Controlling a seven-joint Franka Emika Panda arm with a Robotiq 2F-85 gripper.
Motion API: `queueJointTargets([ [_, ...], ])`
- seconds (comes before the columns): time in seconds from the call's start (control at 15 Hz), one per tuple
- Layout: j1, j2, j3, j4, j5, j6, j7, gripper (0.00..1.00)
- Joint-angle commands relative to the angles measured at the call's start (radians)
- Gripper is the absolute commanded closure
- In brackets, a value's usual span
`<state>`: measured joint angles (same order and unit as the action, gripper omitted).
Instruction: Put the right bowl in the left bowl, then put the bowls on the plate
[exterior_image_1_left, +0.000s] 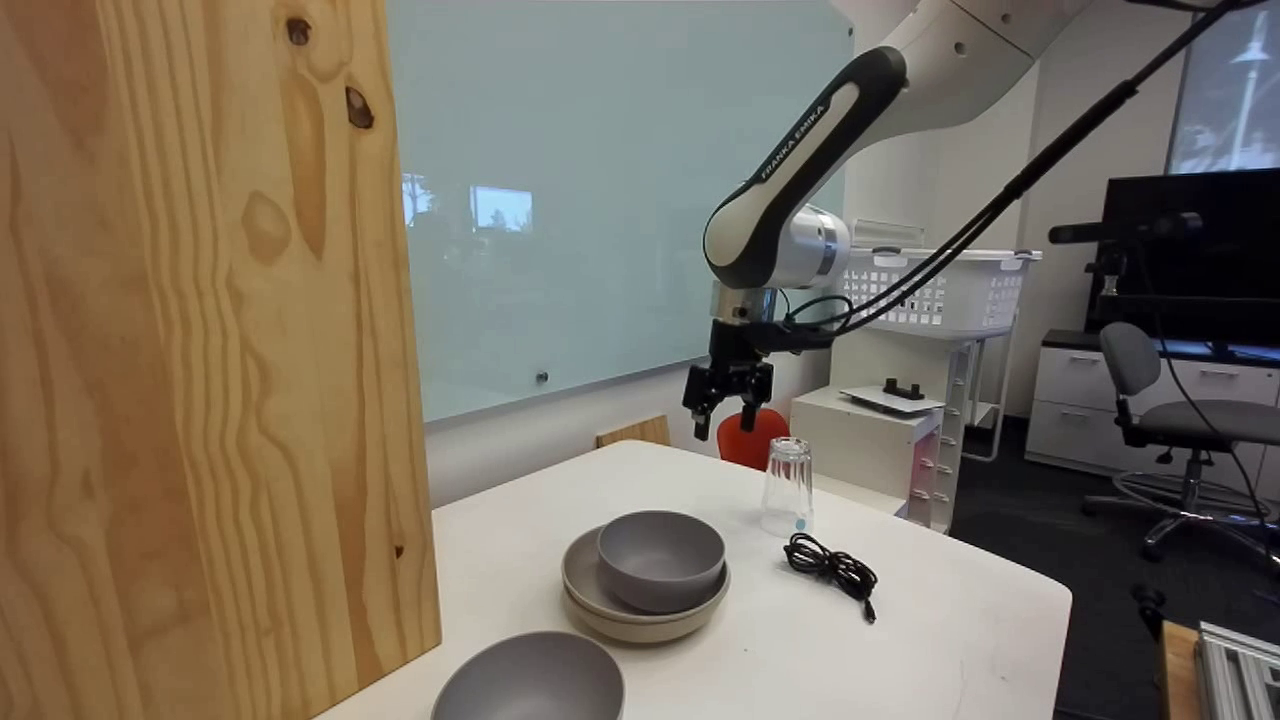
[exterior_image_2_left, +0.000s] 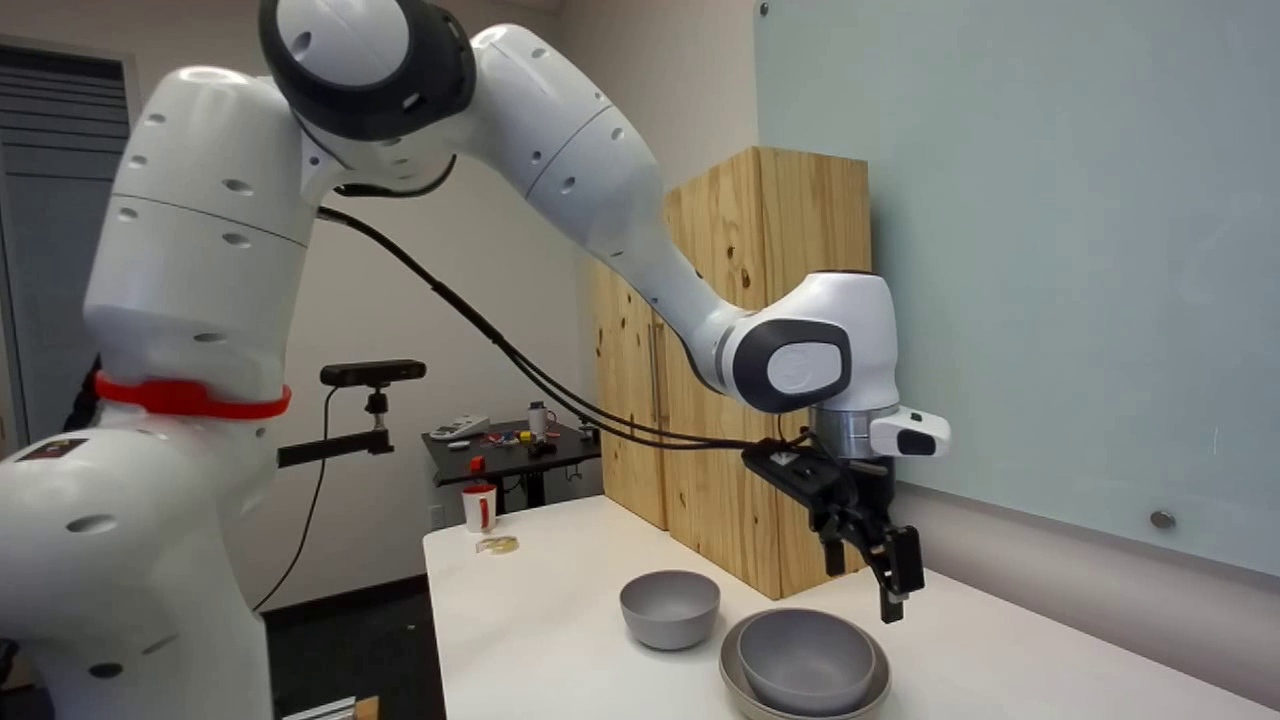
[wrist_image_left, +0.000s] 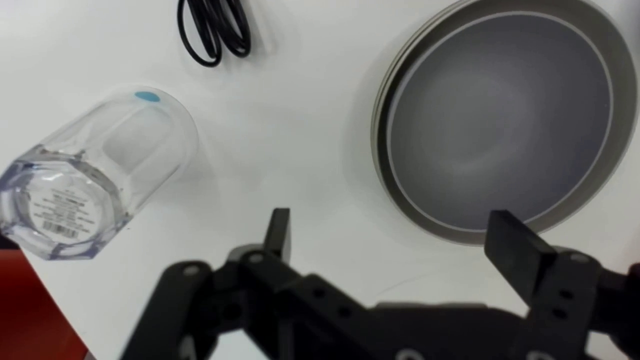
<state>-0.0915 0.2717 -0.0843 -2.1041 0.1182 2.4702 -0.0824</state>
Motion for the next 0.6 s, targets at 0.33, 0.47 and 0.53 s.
queueJointTargets([
  [0.33,-0.018,0.057,0.02,-0.007,0.007,0.01,-0.002,0.0],
  [0.47,-0.018,0.063,0.02,-0.007,0.007,0.01,-0.002,0.0],
  [0.53,-0.018,0.063,0.02,-0.007,0.007,0.01,-0.002,0.0],
])
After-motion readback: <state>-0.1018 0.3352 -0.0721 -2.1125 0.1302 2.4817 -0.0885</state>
